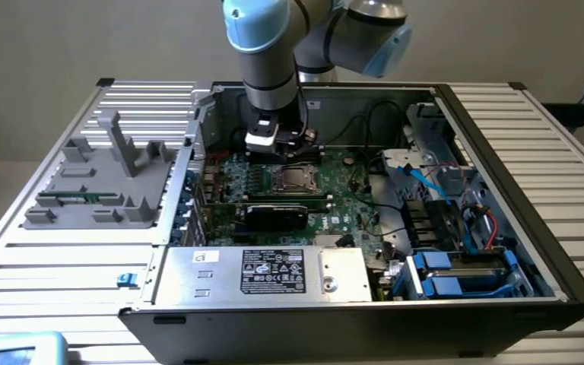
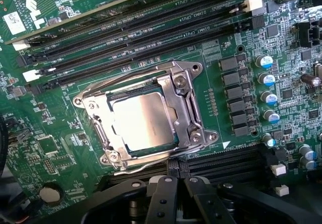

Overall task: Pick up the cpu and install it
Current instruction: 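Install the first cpu locking lever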

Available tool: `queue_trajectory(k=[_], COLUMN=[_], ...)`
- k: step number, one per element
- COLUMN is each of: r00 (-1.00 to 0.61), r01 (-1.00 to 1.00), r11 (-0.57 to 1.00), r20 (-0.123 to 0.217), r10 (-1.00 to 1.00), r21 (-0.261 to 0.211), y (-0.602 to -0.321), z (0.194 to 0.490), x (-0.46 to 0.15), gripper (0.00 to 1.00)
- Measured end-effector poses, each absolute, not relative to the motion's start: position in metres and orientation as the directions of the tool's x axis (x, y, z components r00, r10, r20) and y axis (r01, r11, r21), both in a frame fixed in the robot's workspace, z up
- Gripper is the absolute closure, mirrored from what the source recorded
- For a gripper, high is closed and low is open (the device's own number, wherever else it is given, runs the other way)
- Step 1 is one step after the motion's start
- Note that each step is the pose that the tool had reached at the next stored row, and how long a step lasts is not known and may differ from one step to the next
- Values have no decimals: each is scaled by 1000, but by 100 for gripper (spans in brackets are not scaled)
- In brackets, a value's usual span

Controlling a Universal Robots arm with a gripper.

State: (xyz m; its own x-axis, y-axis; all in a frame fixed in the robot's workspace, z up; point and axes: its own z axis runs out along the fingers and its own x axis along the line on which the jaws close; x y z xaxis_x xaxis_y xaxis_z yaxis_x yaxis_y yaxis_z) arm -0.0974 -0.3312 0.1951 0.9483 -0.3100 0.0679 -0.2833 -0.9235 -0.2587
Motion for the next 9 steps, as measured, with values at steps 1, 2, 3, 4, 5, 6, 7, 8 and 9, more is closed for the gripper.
queue_trajectory(k=[1, 2, 3, 4, 5, 6, 7, 8, 9], r00=[948, 948, 948, 948, 948, 948, 948, 947, 947], r01=[-284, -284, -284, -284, -285, -285, -286, -287, -289], r11=[-923, -923, -923, -923, -923, -923, -923, -923, -922], r20=[68, 68, 68, 68, 68, 68, 68, 67, 65], r10=[-310, -311, -311, -311, -311, -312, -312, -313, -315], r21=[-259, -259, -258, -258, -259, -259, -258, -258, -258], y=[-331, -331, -331, -331, -331, -331, -331, -331, -331], z=[195, 195, 195, 195, 195, 195, 195, 195, 195], x=[-97, -97, -96, -96, -95, -95, -95, -95, -95], gripper=[89, 89, 89, 89, 89, 89, 89, 89, 89])
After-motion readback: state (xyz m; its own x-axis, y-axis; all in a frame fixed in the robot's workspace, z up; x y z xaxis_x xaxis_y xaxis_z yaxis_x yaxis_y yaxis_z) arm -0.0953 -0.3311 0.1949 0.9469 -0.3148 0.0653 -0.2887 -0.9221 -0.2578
